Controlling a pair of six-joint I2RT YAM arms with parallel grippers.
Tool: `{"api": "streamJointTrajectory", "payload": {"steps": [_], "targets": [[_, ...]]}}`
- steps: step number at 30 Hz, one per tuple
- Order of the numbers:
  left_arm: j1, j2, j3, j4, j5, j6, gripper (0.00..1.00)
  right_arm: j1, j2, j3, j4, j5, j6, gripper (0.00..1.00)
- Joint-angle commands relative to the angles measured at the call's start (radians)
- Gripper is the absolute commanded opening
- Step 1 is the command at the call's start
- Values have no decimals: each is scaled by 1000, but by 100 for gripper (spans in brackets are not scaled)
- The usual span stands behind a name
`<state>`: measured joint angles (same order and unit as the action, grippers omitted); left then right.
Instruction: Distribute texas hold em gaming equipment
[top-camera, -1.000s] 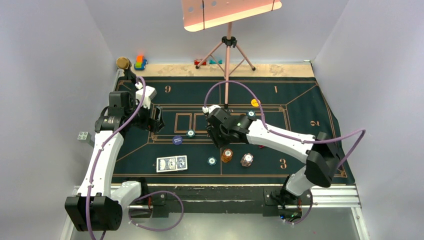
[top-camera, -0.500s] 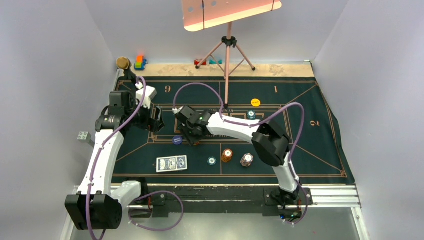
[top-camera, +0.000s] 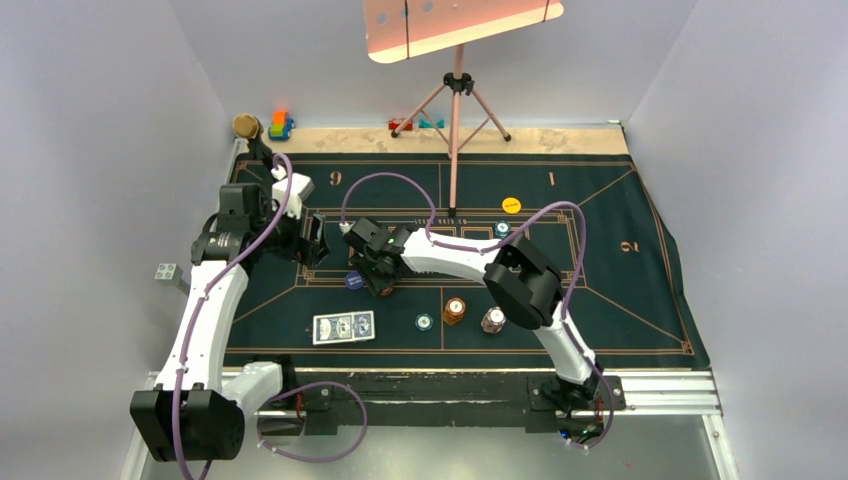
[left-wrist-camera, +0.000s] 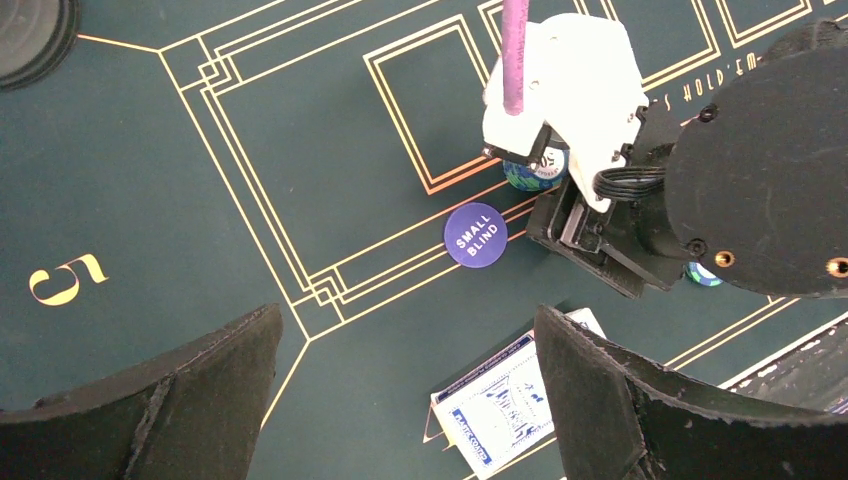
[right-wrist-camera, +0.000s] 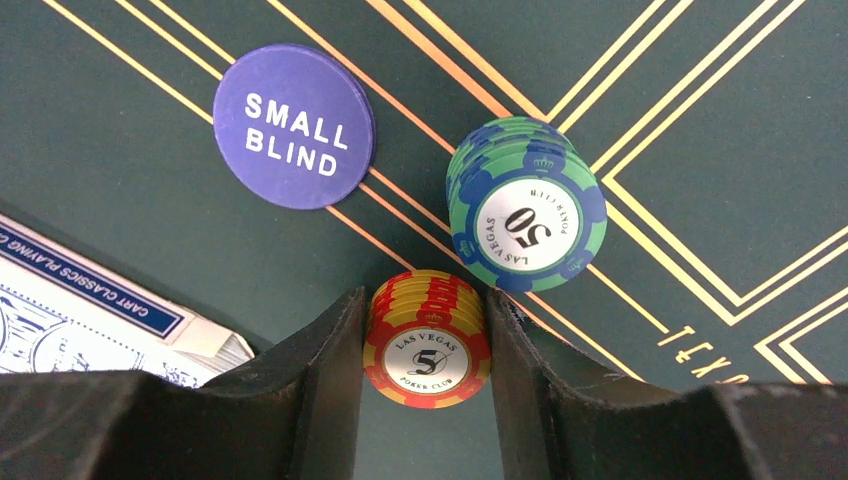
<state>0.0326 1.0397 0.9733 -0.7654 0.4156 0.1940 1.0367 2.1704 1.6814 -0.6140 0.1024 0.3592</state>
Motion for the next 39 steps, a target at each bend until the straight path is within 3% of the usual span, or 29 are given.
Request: {"api": "streamJointTrajectory", "payload": {"steps": [1,14,19,25,32,39], "targets": [[9,-19,-5,25,8,-1,100,0,16,64,3,12,35,13],[9,-39,-11,32,9,4,100,1,5,50,-9,-11,52,42],[9,-37,-13,28,13,5,100,0,-10,44,-21,-9,55,62],[10,-42,-11,28,21,3,100,0,-40,54,-45,-8,53,65],[9,-39,-14,25,29,8,100,-5,-196,31,-93,37,7,67],[9,-34,-18,23,37,10,100,-35,-388,-206,-100,87,18,72]]}}
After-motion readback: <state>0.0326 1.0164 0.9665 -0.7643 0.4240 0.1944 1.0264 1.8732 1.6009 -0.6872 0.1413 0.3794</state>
